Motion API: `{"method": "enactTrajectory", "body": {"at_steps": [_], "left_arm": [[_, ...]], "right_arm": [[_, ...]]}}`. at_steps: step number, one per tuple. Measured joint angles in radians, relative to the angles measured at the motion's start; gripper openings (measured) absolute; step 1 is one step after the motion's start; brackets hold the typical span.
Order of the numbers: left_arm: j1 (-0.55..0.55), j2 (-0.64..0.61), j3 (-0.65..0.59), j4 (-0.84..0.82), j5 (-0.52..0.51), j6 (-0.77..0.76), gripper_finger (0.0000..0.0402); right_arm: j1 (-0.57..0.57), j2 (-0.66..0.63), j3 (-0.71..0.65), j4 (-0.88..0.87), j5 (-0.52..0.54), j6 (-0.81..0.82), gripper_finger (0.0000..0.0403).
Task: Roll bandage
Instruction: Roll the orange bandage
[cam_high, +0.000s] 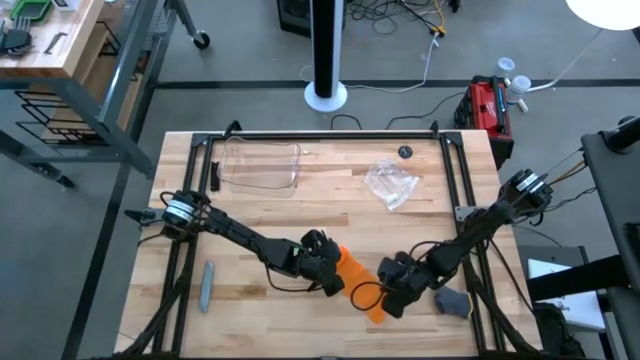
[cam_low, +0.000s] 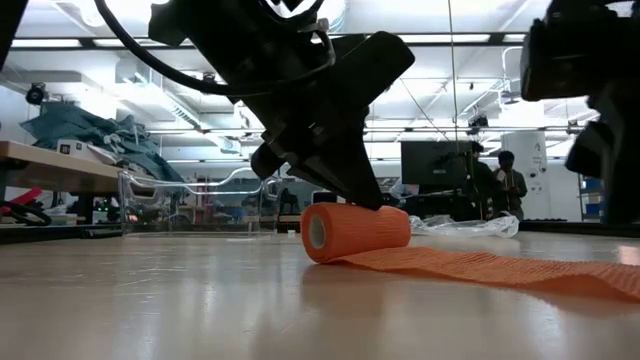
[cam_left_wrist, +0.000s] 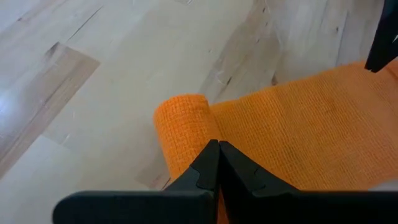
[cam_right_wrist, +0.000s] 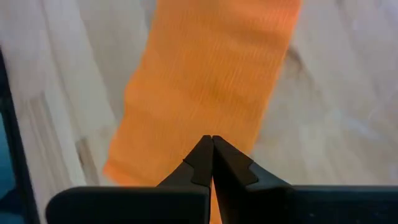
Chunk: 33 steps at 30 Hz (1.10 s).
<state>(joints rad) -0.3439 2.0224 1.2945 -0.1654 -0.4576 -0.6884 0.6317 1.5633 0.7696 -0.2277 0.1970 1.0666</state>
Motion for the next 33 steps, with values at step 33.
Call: {"method": "enactTrajectory", "body": {"at_steps": [33], "left_arm": [[-0.011, 0.0, -0.001, 0.053, 0.088, -0.035, 0.0]], "right_arm": [[-0.057, -0.023, 0.001, 0.107, 0.031, -0.134, 0.0002]]}}
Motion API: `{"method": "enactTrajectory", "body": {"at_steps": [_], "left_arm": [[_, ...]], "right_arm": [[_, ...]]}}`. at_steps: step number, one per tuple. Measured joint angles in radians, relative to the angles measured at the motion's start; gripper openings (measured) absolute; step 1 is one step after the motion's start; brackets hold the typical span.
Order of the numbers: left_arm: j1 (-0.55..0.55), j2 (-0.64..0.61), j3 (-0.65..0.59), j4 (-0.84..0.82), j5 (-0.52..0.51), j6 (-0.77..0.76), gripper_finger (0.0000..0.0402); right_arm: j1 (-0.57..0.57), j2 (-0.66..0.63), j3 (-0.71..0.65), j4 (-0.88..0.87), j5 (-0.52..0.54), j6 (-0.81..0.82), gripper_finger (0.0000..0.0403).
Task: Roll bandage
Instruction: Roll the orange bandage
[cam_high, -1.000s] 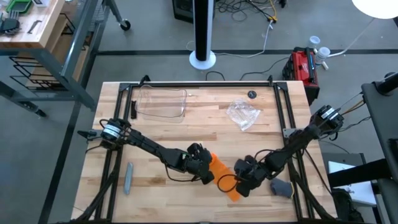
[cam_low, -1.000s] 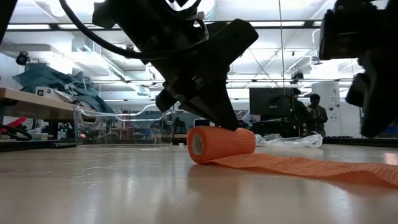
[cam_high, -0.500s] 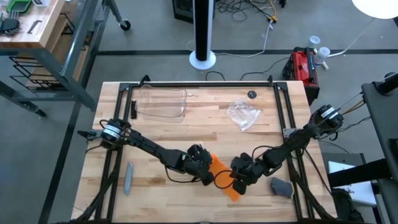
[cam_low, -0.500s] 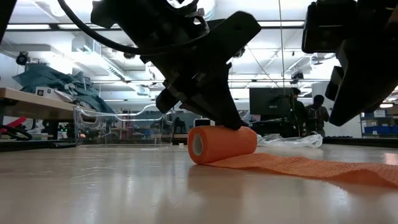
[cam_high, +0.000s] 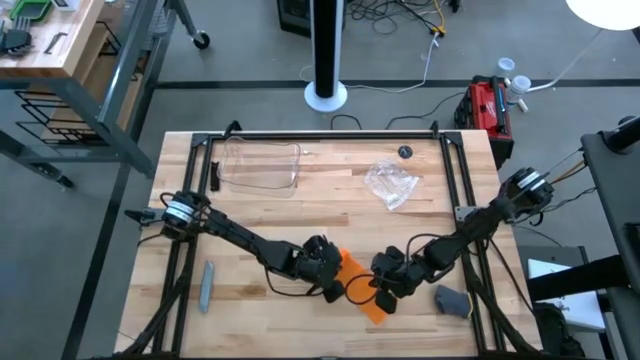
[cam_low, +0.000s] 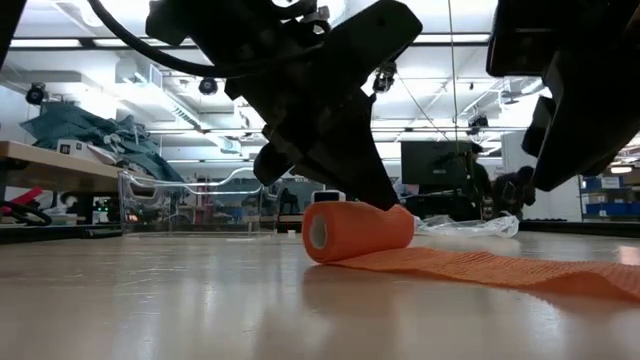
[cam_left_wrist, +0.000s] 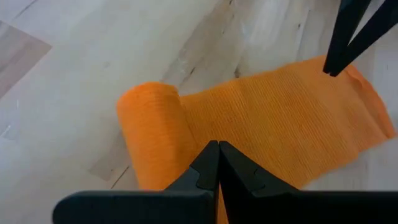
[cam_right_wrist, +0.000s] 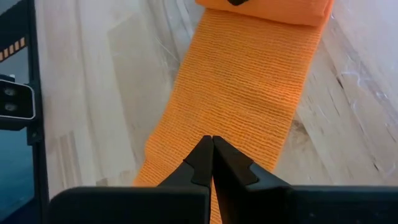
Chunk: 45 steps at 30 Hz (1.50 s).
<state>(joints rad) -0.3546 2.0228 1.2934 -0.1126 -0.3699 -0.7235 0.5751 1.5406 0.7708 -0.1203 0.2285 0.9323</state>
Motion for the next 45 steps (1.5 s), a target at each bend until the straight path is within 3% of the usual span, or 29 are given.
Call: {"method": "enactTrajectory", "body": {"at_steps": [8, 12, 16, 20, 23, 28, 34, 45], "left_arm": [[-0.002, -0.006, 0.0, 0.015, 0.051, 0.006, 0.0], [-0.003, -0.064, 0.008, -0.012, 0.015, 0.054, 0.0], [-0.001, -0.12, 0.009, -0.185, -0.096, 0.053, 0.0], [0.014, -0.124, 0.005, -0.352, -0.115, 0.008, 0.0], [0.022, -0.119, -0.018, -0.376, -0.118, -0.015, 0.0], [0.027, -0.112, -0.087, -0.295, -0.109, -0.025, 0.0], [0.031, -0.111, -0.152, -0.135, -0.028, -0.027, 0.0], [0.031, -0.11, -0.157, 0.025, 0.04, -0.004, 0.0]], "right_arm": [[0.0, -0.021, 0.0, 0.0, 0.008, -0.014, 0.0002], [0.0, -0.021, 0.0, -0.001, 0.008, -0.021, 0.0002], [0.0, -0.021, 0.0, -0.001, 0.008, -0.027, 0.0002], [0.0, -0.021, 0.0, -0.001, 0.008, -0.027, 0.0002], [0.0, -0.021, 0.0, -0.001, 0.008, -0.026, 0.0002], [0.0, -0.021, 0.0, -0.001, 0.009, -0.026, 0.0002], [0.0, -0.021, 0.0, -0.001, 0.009, -0.027, 0.0002], [0.0, -0.021, 0.0, -0.002, 0.009, -0.027, 0.0002]]}}
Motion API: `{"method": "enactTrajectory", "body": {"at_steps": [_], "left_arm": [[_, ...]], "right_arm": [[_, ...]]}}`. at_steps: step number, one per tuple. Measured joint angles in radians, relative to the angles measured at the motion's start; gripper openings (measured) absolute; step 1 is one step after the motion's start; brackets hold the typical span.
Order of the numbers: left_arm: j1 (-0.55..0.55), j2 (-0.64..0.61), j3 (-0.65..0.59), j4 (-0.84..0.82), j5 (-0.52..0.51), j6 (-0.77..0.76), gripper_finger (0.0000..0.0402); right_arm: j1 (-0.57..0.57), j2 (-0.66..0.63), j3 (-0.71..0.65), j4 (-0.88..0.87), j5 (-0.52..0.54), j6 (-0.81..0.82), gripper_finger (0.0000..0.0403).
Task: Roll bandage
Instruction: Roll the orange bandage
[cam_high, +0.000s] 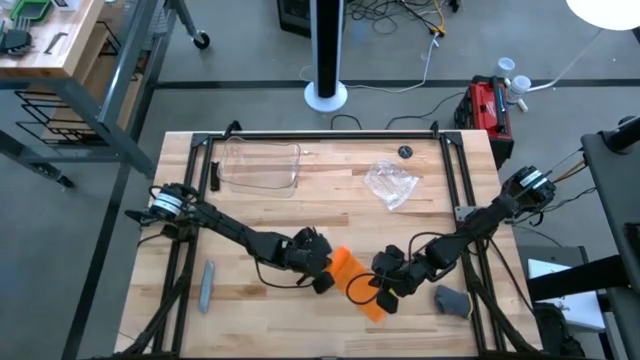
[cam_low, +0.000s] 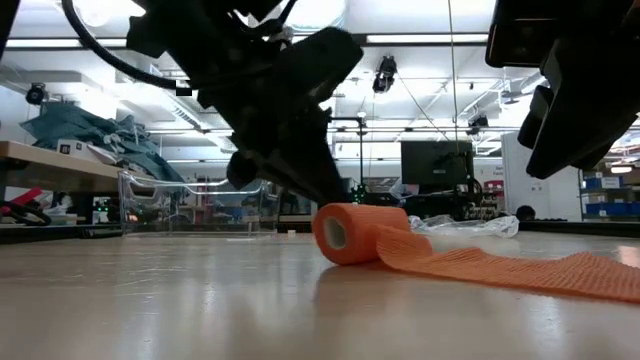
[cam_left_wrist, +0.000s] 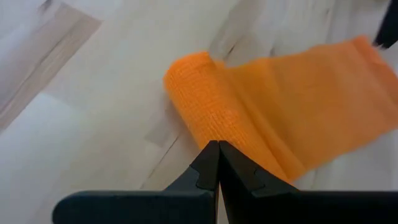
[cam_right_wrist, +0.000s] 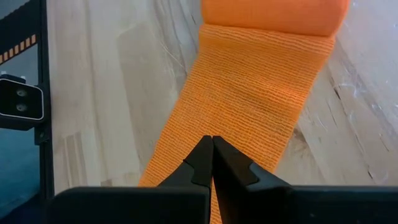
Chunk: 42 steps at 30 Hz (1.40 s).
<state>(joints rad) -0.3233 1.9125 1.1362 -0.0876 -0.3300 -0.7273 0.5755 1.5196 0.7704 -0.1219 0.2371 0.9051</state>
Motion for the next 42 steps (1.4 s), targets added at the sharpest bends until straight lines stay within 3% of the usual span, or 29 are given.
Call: {"method": "enactTrajectory", "body": {"at_steps": [21, 27, 30, 36, 42], "left_arm": [[0.0, -0.003, 0.0, 0.057, 0.034, 0.024, 0.0], [0.007, -0.063, 0.002, -0.102, -0.102, 0.035, 0.0], [0.029, -0.051, -0.005, -0.169, -0.084, 0.0, 0.0], [0.049, 0.002, -0.035, -0.032, 0.039, -0.034, 0.0], [0.046, 0.011, -0.035, 0.136, 0.063, -0.034, 0.0]], "right_arm": [[0.0, 0.0, 0.0, 0.0, 0.0, 0.0, 0.0002], [0.0, 0.0, 0.0, 0.001, 0.001, -0.007, 0.0002], [0.0, 0.0, 0.0, 0.0, 0.001, -0.007, 0.0002], [0.0, 0.0, -0.001, 0.001, 0.001, -0.007, 0.0002], [0.0, 0.006, -0.001, 0.014, 0.001, 0.011, 0.0002]]}}
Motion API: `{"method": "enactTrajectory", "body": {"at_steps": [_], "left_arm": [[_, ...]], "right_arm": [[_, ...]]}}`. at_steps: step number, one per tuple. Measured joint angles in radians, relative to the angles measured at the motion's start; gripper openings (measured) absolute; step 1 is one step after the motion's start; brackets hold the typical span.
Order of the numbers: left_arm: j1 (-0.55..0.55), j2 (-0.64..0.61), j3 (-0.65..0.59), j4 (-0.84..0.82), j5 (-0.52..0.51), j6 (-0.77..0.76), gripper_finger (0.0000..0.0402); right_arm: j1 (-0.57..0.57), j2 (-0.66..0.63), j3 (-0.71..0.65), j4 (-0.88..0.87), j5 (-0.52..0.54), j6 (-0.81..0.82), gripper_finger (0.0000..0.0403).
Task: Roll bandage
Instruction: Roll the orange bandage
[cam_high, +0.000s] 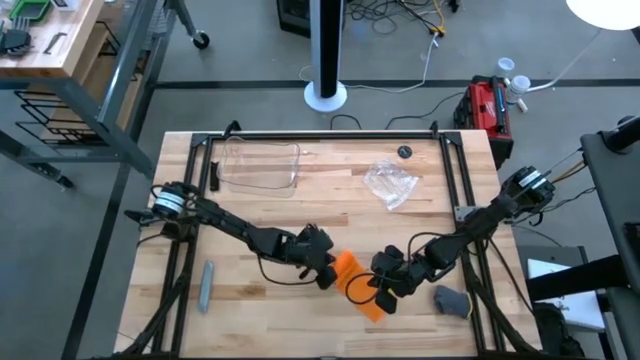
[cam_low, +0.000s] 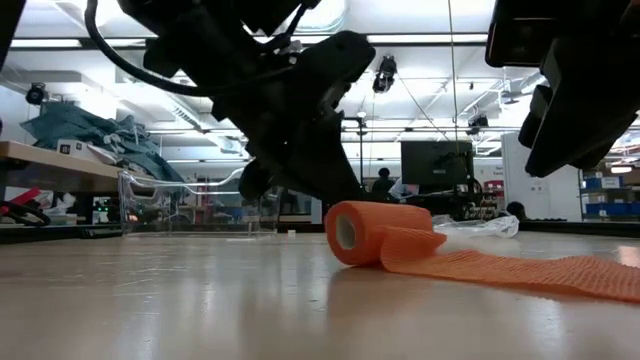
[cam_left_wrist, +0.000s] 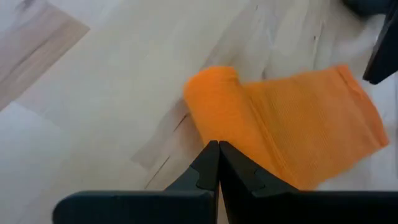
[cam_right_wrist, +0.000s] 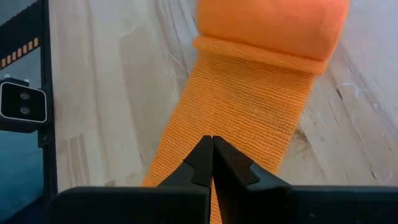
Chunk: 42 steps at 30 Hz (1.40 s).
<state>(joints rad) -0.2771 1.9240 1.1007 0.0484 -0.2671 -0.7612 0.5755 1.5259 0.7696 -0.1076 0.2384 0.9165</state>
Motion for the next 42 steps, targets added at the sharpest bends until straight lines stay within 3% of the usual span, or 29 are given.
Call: {"method": "enactTrajectory", "body": {"at_steps": [6, 9, 20, 33, 36, 42], "left_arm": [[0.0, 0.0, 0.0, 0.021, 0.0, 0.008, 0.0], [0.0, 0.0, 0.0, 0.024, 0.005, 0.008, 0.0], [-0.001, 0.0, 0.0, 0.03, 0.019, 0.008, 0.0], [-0.003, 0.0, 0.0, 0.09, 0.05, 0.008, 0.0], [-0.003, -0.015, 0.0, 0.05, 0.039, 0.023, 0.0], [0.005, -0.051, 0.0, -0.163, -0.103, -0.022, 0.0]], "right_arm": [[0.0, 0.085, 0.001, 0.099, -0.054, 0.011, 0.0002], [0.0, 0.12, -0.001, 0.051, -0.088, 0.053, 0.0002], [0.029, 0.121, 0.0, -0.072, -0.143, 0.188, 0.0002], [0.068, 0.118, 0.002, -0.102, -0.194, 0.238, 0.0002], [0.068, 0.118, 0.002, -0.103, -0.194, 0.238, 0.0002], [0.068, 0.118, 0.002, -0.104, -0.192, 0.235, 0.0002]]}}
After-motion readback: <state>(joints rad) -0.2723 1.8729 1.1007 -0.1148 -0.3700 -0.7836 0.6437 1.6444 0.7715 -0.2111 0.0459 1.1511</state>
